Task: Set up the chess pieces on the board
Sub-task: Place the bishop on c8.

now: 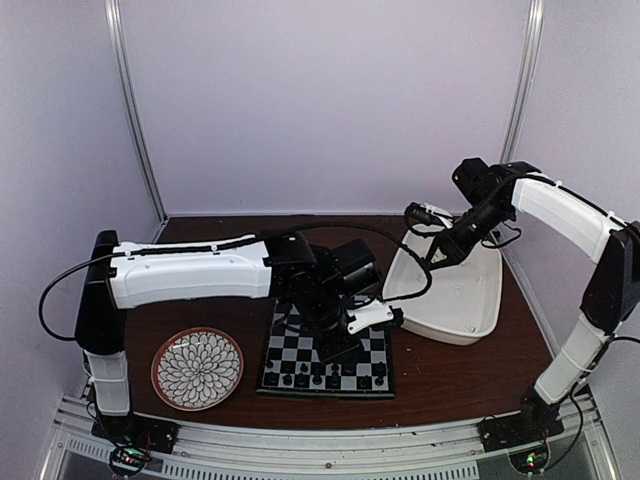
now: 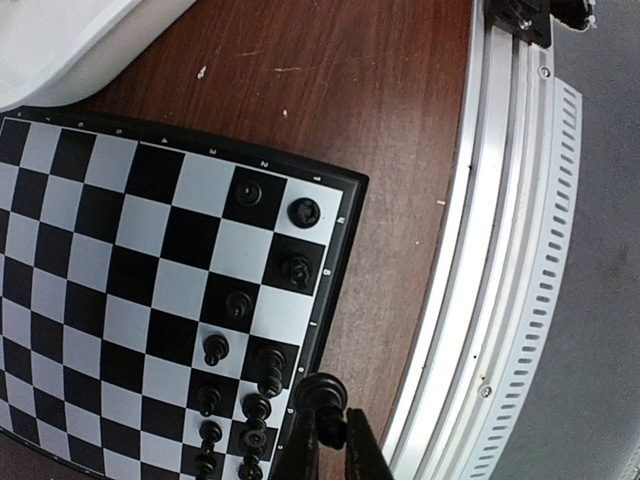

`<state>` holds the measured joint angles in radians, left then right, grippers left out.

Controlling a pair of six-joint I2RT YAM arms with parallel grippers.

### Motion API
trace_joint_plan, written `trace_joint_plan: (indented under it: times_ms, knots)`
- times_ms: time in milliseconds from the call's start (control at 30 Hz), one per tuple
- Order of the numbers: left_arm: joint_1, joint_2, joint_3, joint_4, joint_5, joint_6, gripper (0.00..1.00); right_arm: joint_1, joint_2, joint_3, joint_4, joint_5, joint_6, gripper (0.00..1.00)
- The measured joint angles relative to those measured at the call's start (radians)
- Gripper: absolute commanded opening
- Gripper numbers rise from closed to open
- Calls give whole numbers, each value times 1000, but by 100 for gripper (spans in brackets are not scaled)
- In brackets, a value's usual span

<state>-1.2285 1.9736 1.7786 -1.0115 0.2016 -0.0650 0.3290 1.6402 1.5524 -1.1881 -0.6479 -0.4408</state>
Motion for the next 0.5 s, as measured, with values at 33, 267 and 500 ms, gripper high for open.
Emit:
trace_joint_plan:
  times_ms: [33,267,500]
  knots:
    - [-2,4,5,-4,-5,2,0,0,2,0,-1,0,0,5]
    - [-8,54,35,-15,-33,19,0,0,24,1,-5,2,0,5]
    - [-16,114,88,-39,-46,37,0,0,25,1,-8,3,0,5]
